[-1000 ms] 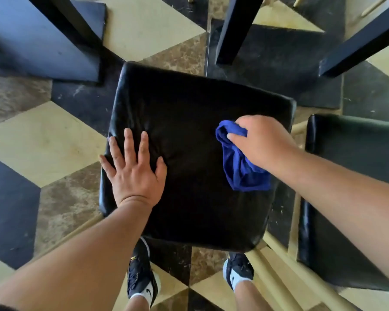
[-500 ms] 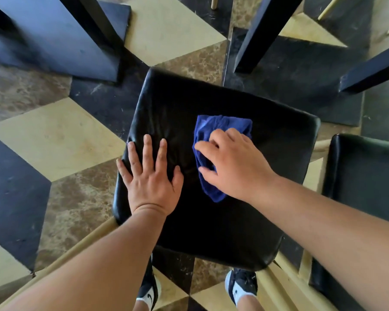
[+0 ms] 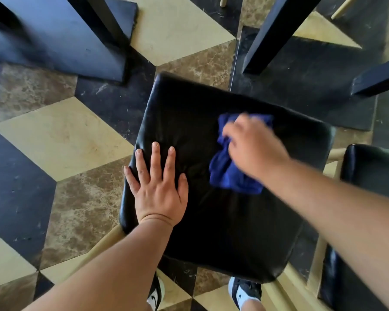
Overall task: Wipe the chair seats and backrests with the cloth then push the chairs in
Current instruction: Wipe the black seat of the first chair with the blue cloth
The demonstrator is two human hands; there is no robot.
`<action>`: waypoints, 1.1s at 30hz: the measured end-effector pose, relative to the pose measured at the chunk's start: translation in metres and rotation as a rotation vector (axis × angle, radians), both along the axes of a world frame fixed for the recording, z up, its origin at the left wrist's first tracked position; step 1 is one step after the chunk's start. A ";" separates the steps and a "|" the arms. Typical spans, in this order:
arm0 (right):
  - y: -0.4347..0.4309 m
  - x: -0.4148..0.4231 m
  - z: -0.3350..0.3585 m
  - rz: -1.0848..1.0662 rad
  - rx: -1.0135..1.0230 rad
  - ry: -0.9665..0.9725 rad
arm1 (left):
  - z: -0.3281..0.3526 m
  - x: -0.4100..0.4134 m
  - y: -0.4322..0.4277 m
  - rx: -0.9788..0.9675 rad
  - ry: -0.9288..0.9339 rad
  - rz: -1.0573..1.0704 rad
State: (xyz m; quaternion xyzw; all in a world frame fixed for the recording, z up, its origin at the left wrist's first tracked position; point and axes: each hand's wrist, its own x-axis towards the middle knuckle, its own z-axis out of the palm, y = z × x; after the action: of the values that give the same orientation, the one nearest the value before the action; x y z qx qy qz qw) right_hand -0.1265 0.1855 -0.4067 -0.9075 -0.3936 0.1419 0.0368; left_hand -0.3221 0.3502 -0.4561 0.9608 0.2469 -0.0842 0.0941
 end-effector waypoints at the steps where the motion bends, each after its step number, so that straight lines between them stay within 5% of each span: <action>1: 0.005 0.022 -0.001 -0.171 0.036 -0.021 | -0.001 0.000 0.001 0.005 0.000 -0.001; 4: 0.029 0.012 -0.002 -0.294 0.073 -0.017 | -0.001 -0.001 0.001 -0.002 0.005 -0.004; 10: -0.042 -0.161 0.025 0.325 0.031 0.421 | 0.001 0.000 0.001 -0.004 0.019 -0.001; 14: -0.079 -0.117 0.024 0.614 -0.015 0.319 | 0.000 -0.001 0.001 0.010 0.009 0.003; 16: -0.072 -0.060 0.019 0.517 -0.020 0.133 | -0.002 -0.001 0.001 0.014 0.005 0.003; 20: -0.037 0.012 0.016 -0.322 0.060 0.086 | -0.003 -0.002 0.002 0.020 0.003 0.007; 21: -0.031 0.001 0.014 -0.370 0.062 0.081 | -0.002 -0.003 0.004 0.018 0.005 0.009; 26: -0.057 -0.139 0.032 0.339 0.017 0.494 | 0.000 -0.002 0.003 -0.007 0.025 0.022; 28: -0.074 -0.122 0.030 0.487 -0.004 0.484 | 0.002 -0.002 0.002 -0.013 0.025 0.026; 30: -0.080 -0.072 0.021 0.390 -0.023 0.353 | 0.003 -0.001 0.002 -0.016 0.020 0.025; 33: -0.090 0.010 0.016 -0.114 0.028 0.156 | 0.001 -0.001 0.003 -0.012 0.013 0.019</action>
State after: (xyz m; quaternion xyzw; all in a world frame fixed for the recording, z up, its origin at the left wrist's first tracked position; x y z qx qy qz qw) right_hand -0.1161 0.0956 -0.3904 -0.9140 -0.3393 0.2044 0.0880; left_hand -0.3233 0.3528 -0.4546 0.9573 0.2562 -0.0908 0.0989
